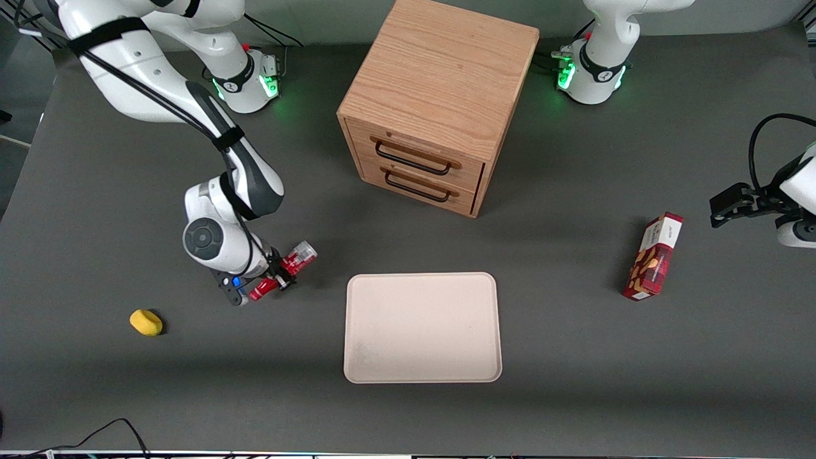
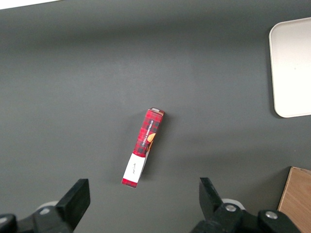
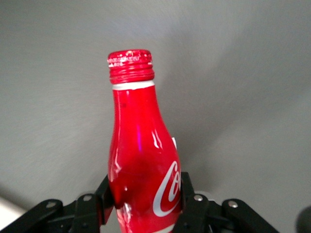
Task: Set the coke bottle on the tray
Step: 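Lift the bottle and carry it over the cream tray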
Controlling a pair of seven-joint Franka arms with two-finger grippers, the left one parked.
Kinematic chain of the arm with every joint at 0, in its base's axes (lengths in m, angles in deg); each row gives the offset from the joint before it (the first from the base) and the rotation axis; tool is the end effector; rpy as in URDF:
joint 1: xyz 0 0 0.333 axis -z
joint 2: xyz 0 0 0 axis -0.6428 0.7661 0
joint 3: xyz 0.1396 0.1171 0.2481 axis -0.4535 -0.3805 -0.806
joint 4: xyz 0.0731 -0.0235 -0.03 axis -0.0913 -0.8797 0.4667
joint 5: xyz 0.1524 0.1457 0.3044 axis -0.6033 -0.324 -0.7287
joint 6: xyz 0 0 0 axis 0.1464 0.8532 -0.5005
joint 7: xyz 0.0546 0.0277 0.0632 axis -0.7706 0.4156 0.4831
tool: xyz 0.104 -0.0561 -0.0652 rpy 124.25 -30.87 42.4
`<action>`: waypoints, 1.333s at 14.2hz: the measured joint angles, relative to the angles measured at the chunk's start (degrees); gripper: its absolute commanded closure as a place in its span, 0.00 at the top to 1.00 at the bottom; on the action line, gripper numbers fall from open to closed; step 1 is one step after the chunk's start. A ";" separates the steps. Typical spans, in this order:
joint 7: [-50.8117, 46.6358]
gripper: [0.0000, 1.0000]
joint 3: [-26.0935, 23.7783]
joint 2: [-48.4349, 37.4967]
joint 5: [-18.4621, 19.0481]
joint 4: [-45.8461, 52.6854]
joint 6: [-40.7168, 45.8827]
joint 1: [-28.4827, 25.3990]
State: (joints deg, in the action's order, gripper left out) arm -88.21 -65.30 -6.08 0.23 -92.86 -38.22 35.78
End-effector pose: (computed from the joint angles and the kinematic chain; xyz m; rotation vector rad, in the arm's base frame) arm 0.5942 0.1752 0.2339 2.8220 -1.3214 -0.1718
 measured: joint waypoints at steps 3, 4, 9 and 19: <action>7.71 0.00 0.06 -0.96 -0.05 13.39 15.01 0.10; 9.58 0.00 0.04 -0.94 -0.07 17.47 18.44 0.11; 24.88 0.00 -3.40 3.28 -0.11 33.14 22.72 -0.75; 46.05 0.00 -3.74 26.29 -1.32 46.60 12.89 -9.44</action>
State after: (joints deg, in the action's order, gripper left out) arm -42.16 -69.04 20.21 -1.09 -46.26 -25.33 26.34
